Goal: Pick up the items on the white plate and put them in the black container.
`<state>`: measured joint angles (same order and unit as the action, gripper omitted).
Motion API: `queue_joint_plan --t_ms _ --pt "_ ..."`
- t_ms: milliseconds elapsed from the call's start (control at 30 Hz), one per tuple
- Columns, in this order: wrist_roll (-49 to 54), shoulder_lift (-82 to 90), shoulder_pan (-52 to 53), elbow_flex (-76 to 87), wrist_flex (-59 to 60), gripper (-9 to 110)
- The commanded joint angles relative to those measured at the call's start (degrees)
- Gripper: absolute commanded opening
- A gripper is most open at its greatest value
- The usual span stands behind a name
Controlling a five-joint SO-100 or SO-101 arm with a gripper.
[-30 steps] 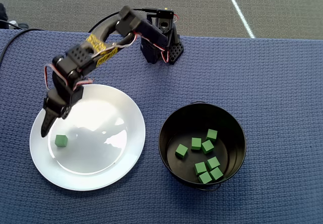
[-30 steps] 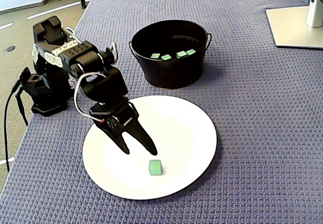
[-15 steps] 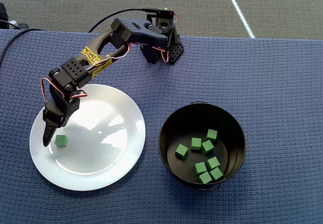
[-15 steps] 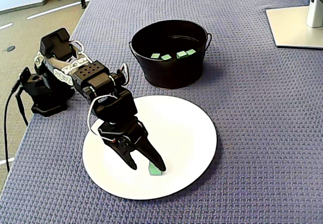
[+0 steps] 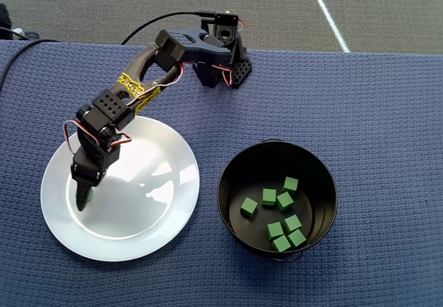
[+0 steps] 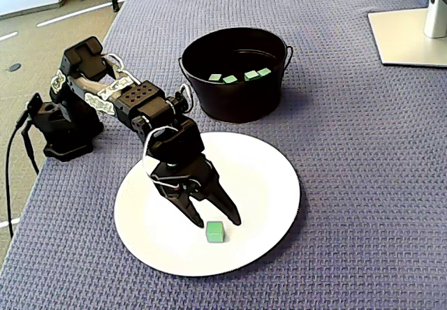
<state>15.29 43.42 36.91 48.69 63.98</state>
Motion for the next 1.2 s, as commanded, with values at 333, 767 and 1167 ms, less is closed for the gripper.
queue_joint_plan --t_ms 333,767,1167 --pt "0.8 -0.4 1.6 -2.6 1.7 10" --pt "1.2 -0.6 4.7 -6.4 3.3 5" --pt "-3.9 9.8 3.6 1.1 2.5 0"
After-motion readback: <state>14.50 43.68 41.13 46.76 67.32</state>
